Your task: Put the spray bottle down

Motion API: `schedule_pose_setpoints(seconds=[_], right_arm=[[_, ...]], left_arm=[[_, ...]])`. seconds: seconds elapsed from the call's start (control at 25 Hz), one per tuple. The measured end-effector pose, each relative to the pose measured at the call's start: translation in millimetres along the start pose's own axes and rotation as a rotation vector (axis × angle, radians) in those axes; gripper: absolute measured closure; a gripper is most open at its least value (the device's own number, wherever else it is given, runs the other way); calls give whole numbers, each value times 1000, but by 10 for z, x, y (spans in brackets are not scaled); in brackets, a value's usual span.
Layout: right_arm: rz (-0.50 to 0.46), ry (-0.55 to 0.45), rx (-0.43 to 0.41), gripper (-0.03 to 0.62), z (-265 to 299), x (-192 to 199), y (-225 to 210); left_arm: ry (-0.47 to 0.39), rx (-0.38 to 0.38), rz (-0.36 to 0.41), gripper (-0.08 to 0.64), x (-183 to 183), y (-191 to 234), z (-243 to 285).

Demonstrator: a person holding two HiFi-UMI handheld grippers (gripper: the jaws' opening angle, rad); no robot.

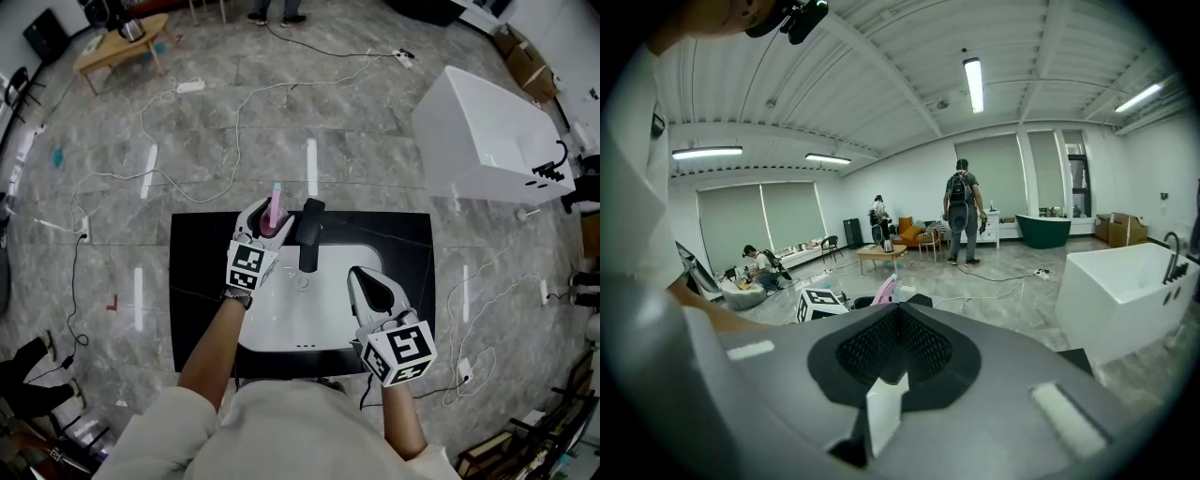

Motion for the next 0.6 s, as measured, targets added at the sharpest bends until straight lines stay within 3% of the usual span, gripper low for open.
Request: schedule_pose_setpoints(seconds=[0.6], right_arm=[[-31,-57,-29,586,-285,-50,50]], left_arm=[[53,-89,23,304,-8,-164,-519]])
Point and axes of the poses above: the fingertips, and each gripper's own axes: z forward along the fingers, y to its left, x out of its underside, the point moved 9 cm from there along -z, backward along the fingers, and after that the axes turned 8 degrees about x, right-handed, at the moved point
